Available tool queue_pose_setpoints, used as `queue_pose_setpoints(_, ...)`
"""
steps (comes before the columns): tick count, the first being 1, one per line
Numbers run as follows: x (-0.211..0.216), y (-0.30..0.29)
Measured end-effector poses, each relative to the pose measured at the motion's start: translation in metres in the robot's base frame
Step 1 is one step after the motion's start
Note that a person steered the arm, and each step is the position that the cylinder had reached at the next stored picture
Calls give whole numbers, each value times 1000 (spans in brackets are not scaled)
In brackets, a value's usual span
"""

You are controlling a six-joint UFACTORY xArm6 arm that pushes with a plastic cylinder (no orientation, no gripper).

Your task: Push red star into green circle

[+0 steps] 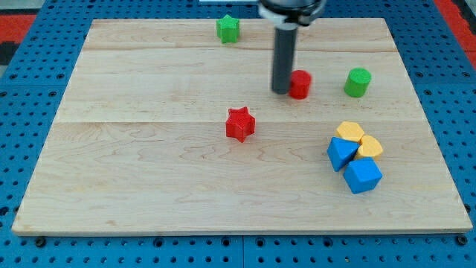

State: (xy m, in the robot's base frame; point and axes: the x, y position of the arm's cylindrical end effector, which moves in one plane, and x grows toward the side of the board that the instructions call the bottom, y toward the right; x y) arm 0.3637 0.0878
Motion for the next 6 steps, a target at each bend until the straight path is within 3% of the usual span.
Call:
queue_pose_setpoints(1, -18, 22)
queue_pose_setpoints(2, 1, -108)
queue_pose_setpoints(3, 80, -169)
queue_pose_setpoints(4, 99, -147)
queue_pose_setpoints(6, 87, -14)
